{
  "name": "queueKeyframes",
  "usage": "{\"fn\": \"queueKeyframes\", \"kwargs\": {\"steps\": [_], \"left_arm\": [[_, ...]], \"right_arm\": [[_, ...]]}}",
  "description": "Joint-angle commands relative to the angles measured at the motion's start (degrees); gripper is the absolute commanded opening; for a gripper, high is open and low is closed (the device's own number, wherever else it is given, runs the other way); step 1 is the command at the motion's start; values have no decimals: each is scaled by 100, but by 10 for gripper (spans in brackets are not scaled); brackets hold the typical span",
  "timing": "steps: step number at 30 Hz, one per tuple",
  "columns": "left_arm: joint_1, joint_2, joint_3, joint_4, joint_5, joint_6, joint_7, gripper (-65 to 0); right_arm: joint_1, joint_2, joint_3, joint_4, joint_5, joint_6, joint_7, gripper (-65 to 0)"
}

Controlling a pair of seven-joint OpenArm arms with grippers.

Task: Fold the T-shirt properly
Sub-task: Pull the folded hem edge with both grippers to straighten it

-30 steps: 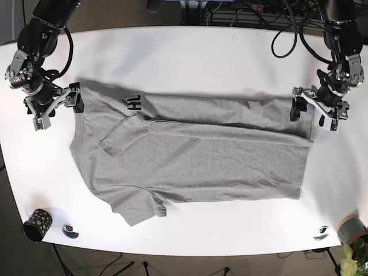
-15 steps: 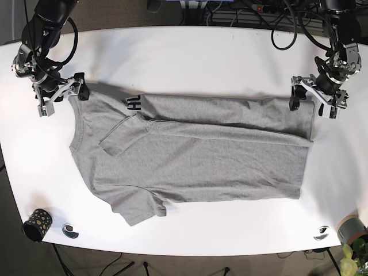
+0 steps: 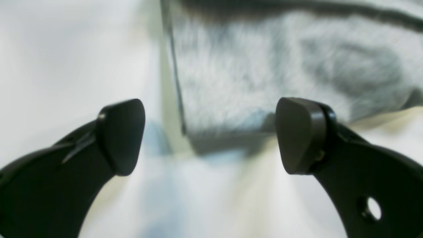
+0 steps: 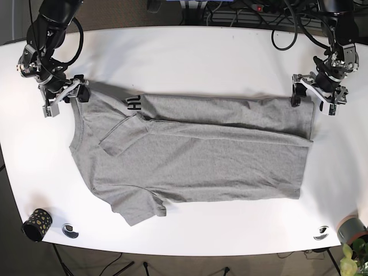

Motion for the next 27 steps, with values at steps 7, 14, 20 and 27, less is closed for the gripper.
{"fn": "queueKeyframes", "kwargs": {"steps": [7, 14, 20, 27], "left_arm": [[-535, -99, 256, -568, -48, -39, -86, -332], [-631, -99, 511, -647, -39, -39, -69, -549], [-403, -134, 397, -445, -48, -39, -51, -646], [195, -134, -166, 109, -48, -39, -51, -650]], "right_arm": [[22, 13, -181, 60, -5, 14, -19, -544], [13, 13, -189, 60, -5, 14, 131, -650], [-31, 39, -189, 78, -5, 14, 131, -650], [-444, 48, -154, 720, 4, 14, 122, -650]]}}
